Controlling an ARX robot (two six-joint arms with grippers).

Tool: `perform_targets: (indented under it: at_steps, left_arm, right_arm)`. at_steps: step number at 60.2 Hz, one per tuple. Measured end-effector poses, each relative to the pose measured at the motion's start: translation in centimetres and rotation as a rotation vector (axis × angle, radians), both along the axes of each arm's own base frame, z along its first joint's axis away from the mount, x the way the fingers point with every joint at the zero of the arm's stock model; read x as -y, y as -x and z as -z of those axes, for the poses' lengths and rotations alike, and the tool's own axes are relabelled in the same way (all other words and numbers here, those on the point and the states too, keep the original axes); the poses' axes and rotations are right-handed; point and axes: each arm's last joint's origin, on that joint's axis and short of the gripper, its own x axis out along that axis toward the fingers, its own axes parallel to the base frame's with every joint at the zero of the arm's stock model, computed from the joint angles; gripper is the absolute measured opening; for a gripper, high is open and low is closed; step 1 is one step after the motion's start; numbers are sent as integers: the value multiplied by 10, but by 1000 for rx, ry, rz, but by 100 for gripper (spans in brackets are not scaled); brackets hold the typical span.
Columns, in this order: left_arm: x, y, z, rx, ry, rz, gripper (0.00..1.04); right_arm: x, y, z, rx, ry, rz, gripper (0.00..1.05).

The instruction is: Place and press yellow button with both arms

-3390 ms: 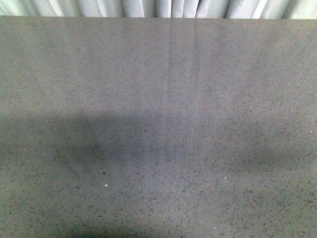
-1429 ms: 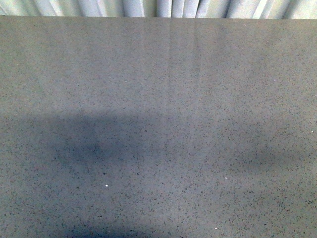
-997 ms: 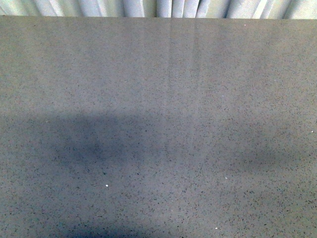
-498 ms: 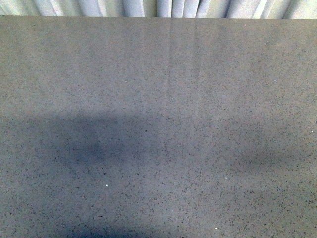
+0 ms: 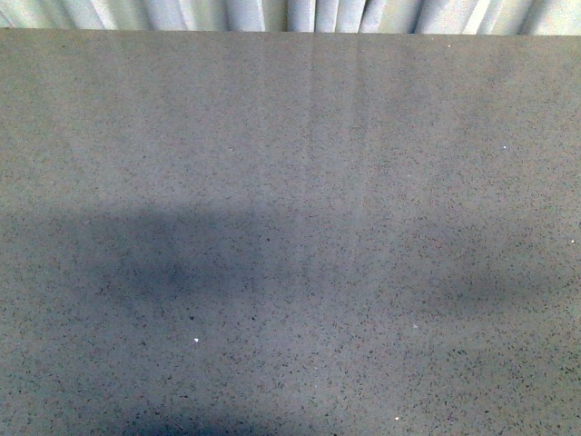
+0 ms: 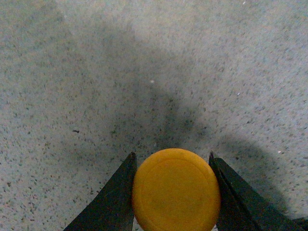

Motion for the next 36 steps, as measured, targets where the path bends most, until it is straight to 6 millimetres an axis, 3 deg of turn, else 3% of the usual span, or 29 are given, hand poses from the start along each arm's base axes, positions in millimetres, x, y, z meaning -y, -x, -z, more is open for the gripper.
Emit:
perform_targets:
  at_steps: [12, 20, 28, 36]
  left_arm:
    - [19, -13, -46, 93, -64, 86, 35]
    - [64, -33, -76, 183, -97, 221, 35]
    - [119, -51, -75, 205, -72, 358, 35]
    - [180, -67, -58, 188, -47, 500, 35]
  right_arm:
    - [0, 0, 0, 0, 0, 0, 96]
    - [0, 0, 0, 0, 0, 0, 96]
    - [0, 0, 0, 0, 0, 0, 96]
    - [0, 0, 0, 0, 0, 0, 96]
